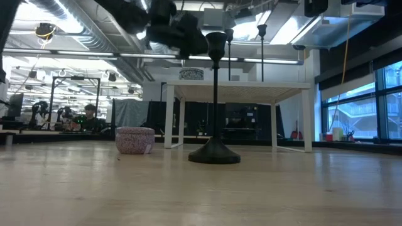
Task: Pick & Place candle stick holders
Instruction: Put the pink scented candle on the shelf aligned with the other scented candle
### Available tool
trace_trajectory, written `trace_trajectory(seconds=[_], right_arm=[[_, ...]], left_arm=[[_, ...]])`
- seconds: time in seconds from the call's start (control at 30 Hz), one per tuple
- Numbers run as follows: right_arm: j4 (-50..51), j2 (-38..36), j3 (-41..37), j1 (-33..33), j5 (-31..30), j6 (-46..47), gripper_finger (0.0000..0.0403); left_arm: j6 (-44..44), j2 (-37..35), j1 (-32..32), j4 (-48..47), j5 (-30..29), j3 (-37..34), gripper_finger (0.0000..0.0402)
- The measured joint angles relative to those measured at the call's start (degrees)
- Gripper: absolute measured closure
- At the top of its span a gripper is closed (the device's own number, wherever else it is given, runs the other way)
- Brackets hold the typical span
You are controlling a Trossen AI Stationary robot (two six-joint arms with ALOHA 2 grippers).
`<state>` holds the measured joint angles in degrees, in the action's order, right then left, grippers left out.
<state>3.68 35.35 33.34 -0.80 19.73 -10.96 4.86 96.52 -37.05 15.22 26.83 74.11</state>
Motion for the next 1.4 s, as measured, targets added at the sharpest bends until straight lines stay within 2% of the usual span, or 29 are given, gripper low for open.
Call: trace_trajectory(seconds=[0.3, 0.67, 0.77, 1.0, 1.23, 1.4], right_arm=[[-1.16, 0.00, 0.00, 0.00, -0.04, 0.00, 0.0134], [-1.75, 0.00, 0.00, 0.00, -0.15, 0.00, 0.0135], [-1.75, 0.00, 0.00, 0.00, -0.15, 0.00, 0.0134], [-1.75, 0.00, 0.00, 0.00, -0.15, 0.00, 0.0135], [-1.77, 0.00, 0.00, 0.00, -0.13, 0.00, 0.0135], [-1.84, 0.00, 0.00, 0.00, -0.13, 0.00, 0.0135]], left_arm=[[4.27, -9.05, 7.24, -18.86, -0.39, -0.01, 0.0263], [5.41, -10.88, 23.85, -37.54, -1.17, -0.02, 0.0263], [5.40, -10.89, 29.68, -41.63, -5.11, -0.02, 0.0263], [0.57, -10.88, 42.43, -47.62, -18.39, -0.02, 0.0263], [-8.42, -10.88, 52.42, -56.33, -34.91, -0.02, 0.0263], [-17.03, -10.88, 57.76, -60.67, -38.87, -0.15, 0.0263]])
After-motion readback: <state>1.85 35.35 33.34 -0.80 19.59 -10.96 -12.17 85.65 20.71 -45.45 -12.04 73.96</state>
